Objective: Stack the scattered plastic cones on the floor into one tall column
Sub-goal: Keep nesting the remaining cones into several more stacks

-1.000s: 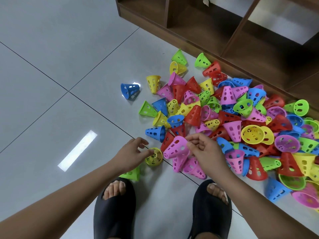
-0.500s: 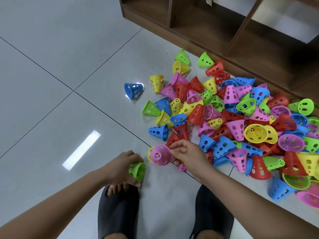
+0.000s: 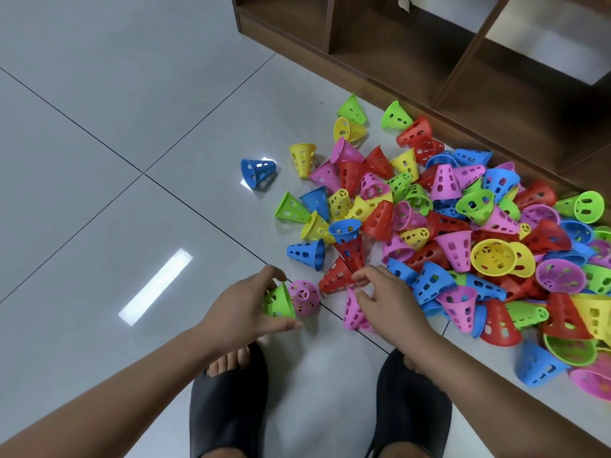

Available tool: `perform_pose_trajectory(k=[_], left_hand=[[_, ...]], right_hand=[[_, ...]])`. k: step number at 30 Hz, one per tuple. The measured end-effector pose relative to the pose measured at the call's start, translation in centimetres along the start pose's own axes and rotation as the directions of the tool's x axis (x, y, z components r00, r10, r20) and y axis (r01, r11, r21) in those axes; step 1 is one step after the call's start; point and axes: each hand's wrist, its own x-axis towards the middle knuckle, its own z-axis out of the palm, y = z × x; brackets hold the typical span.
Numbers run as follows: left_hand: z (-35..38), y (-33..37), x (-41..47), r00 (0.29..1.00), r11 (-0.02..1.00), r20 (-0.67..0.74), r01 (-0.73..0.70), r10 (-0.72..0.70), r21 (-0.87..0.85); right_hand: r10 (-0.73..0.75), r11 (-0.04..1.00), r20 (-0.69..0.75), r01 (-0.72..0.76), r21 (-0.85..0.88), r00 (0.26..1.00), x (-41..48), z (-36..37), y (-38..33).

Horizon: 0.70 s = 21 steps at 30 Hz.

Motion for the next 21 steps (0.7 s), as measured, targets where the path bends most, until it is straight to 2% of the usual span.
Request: perform_pose_trajectory(k=[3, 5, 9, 16, 19, 21], left_hand=[[0.1, 1.2, 0.8, 0.998, 0.997, -0.035, -0.044, 0.046, 0.068], [0.5, 1.6, 1.5, 0.998, 0.991, -0.036, -0.052, 0.057, 0.124], [1.6, 2.0, 2.2, 0.998, 0.979, -0.053, -0.034, 0.045, 0.200], [2.6, 1.1, 2.2, 0.995, 0.991, -0.065, -0.069, 0.076, 0.112], [2.8, 0.8, 2.2, 0.995, 0.993, -0.044, -0.086, 0.089, 0.078], [2.8, 0.7, 2.3, 0.996, 0.993, -0.032, -0.077, 0.080, 0.087]], right_hand=[[-0.019, 0.975, 0.094, 0.039, -0.218, 0.995, -0.2, -0.3, 1.1], [-0.015, 0.967, 0.114, 0.043, -0.250, 0.993, -0.3, -0.1, 1.7], [-0.067, 0.974, 0.064, 0.080, -0.213, 0.996, -0.3, 0.5, 2.3], [0.008, 1.000, 0.011, -0.008, 0.010, 1.000, 0.0, -0.2, 1.9], [0.069, 0.983, 0.067, -0.079, 0.163, 0.995, 0.1, -1.2, 1.3], [0.068, 0.933, 0.150, -0.116, 0.340, 0.986, 0.2, -1.7, 0.9]])
